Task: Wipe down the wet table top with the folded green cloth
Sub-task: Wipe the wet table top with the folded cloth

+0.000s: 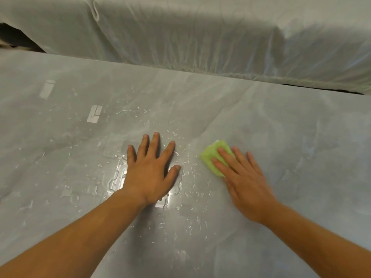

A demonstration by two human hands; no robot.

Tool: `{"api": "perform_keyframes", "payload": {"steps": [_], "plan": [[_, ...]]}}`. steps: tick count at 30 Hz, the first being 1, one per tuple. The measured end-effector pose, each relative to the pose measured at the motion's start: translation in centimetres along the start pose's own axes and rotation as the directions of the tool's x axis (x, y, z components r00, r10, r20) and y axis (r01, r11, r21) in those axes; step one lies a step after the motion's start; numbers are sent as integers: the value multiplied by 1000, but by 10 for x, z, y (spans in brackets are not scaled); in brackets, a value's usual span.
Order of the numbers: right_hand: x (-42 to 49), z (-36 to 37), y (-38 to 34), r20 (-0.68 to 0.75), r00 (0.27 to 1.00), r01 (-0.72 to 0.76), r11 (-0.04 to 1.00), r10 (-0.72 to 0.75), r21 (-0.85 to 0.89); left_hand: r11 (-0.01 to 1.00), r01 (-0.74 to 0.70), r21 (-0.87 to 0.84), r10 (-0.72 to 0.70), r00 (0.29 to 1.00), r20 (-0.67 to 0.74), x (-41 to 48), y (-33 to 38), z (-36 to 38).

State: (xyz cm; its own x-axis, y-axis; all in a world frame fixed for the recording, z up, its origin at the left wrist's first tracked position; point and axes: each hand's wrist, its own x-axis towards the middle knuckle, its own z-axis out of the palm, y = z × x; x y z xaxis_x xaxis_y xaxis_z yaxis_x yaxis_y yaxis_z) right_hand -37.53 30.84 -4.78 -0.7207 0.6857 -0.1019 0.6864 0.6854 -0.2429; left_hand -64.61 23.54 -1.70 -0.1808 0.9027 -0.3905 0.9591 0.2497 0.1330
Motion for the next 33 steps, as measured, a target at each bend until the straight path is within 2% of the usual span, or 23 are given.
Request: {"api": "perform_keyframes", "payload": {"steps": [1,3,5,6,8,11,13,16,17,18,21,24,26,30,31,33], "plan": [[3,-2,10,-15,996,-86,996,86,28,1000,-8,6,8,1000,-10,0,-1,1],[10,-3,16,-67,944,-315,943,324,110,1000,-30,9,30,999,-27,0,-5,4],[12,2,-11,-131,884,-432,892,448,137,999,-44,8,44,998,-43,0,-9,9],[9,7,-30,-143,889,-420,899,435,123,999,-49,7,50,998,-48,0,-11,10],[-3,16,-64,-109,949,-287,955,295,80,998,-58,-9,58,996,-62,1,-13,10],[6,15,-67,-66,989,-128,989,133,72,997,-75,-34,73,995,-68,0,-17,9],[37,7,-50,-94,977,-188,980,193,68,995,-89,-34,86,994,-72,0,-19,10],[99,-2,-35,-125,894,-419,902,430,108,994,-101,-30,99,993,-71,0,-21,12],[111,-1,-41,-125,879,-449,887,460,110,994,-102,-34,99,992,-73,0,-22,13],[114,3,-51,-132,891,-426,901,434,85,994,-101,-43,97,992,-75,-1,-23,14],[77,16,-79,-87,986,-141,990,140,-15,991,-101,-91,95,993,-65,-1,-25,13],[50,12,-74,1,1000,30,999,-31,23,989,-118,-89,113,992,-54,-2,-28,11],[72,5,-58,-33,999,2,1000,-2,15,988,-128,-83,124,991,-52,-2,-30,11],[130,0,-58,-95,948,-299,952,304,64,980,-164,-117,159,986,-49,0,-37,12],[129,4,-67,-111,946,-300,952,305,57,974,-178,-138,173,984,-54,0,-39,11],[100,13,-85,-107,980,-166,986,167,16,966,-202,-163,189,978,-91,-6,-44,10]]}}
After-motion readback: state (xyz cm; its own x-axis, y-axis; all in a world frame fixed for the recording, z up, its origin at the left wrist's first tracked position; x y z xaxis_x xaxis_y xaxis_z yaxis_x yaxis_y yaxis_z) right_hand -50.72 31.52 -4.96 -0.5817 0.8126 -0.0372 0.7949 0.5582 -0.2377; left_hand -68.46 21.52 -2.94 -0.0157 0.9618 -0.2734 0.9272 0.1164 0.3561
